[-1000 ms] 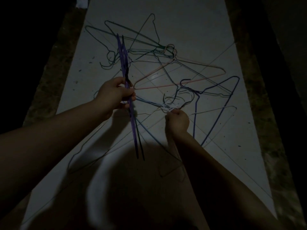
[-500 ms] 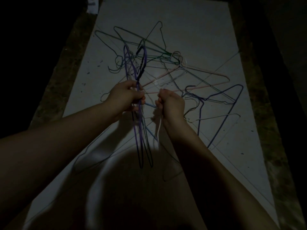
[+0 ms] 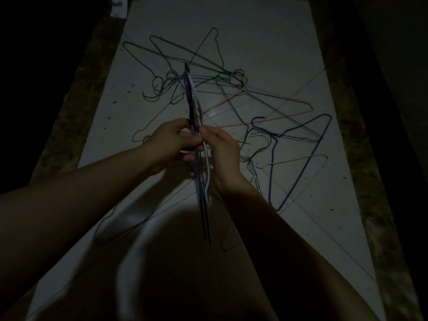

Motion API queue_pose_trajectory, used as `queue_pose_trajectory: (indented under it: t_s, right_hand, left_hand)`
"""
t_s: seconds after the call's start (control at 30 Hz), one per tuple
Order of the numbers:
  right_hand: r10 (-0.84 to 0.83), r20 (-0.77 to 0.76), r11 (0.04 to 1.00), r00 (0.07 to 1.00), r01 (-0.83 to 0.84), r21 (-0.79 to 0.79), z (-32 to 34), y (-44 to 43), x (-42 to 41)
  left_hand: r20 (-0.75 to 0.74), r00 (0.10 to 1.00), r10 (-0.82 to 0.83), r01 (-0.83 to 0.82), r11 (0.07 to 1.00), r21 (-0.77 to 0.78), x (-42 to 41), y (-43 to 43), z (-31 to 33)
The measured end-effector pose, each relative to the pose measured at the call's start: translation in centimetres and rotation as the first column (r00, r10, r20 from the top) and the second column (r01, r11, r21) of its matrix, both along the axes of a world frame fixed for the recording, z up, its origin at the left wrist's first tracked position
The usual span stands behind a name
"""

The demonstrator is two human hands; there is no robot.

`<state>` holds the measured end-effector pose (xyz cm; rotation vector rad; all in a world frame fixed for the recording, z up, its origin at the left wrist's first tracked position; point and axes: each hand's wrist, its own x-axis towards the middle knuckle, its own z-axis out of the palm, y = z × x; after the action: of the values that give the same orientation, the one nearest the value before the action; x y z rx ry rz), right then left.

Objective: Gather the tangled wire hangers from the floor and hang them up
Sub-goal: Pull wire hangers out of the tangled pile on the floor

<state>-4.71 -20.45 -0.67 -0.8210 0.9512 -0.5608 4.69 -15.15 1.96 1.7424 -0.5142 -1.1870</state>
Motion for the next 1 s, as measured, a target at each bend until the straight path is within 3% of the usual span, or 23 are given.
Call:
queue_pose_trajectory:
  t_s: [0.17,0.4,0.57,0.7,0.83,0.93,1.0]
  right_hand:
    - [0.016,-0.046,0.995,0.999,-0.02,-0.096,-0.3,-0.4,-0.7]
    - [0.058,0.012,0.992,0.998,-0.056,-0.116,-0.8,-0.6,-1.3]
    - [-0.022,-0.19,0.966,0.982,-0.028,-0.255,-3.9,-1.6,-2.4]
    - [-0.271,-0.532,0.926,0.802,0.067,-0.371,-9.6,-2.6,-5.3]
    - [-0.288,-0.743,0.916,0.605,-0.053,-0.399,-11.7,-3.2,-7.8]
    - [-0.26,-0.777,0.929,0.574,-0.071,-0.363,-12.8,-3.3,-8.2]
    - [-0.249,-0.758,0.935,0.603,-0.054,-0.35,-13.1,-3.6,-8.2]
  left_hand:
    - [-0.051,0.998,0.027,-0.027,1.0,0.002,-0.3,-0.3,-0.4]
    - [-0.085,0.996,0.038,-0.041,0.999,-0.027,-0.8,-0.6,-0.8]
    - [-0.112,0.99,0.09,-0.093,0.995,-0.021,-1.1,-0.9,-0.9]
    - [-0.133,0.986,0.105,-0.109,0.994,-0.026,-1.2,-1.0,-1.0]
    - [-0.103,0.993,0.065,-0.068,0.998,-0.019,-0.9,-0.7,-1.3]
    - [-0.097,0.994,0.054,-0.055,0.998,-0.009,-1.1,-0.7,-1.3]
    - [-0.106,0.993,0.055,-0.056,0.998,-0.006,-1.2,-0.7,-1.3]
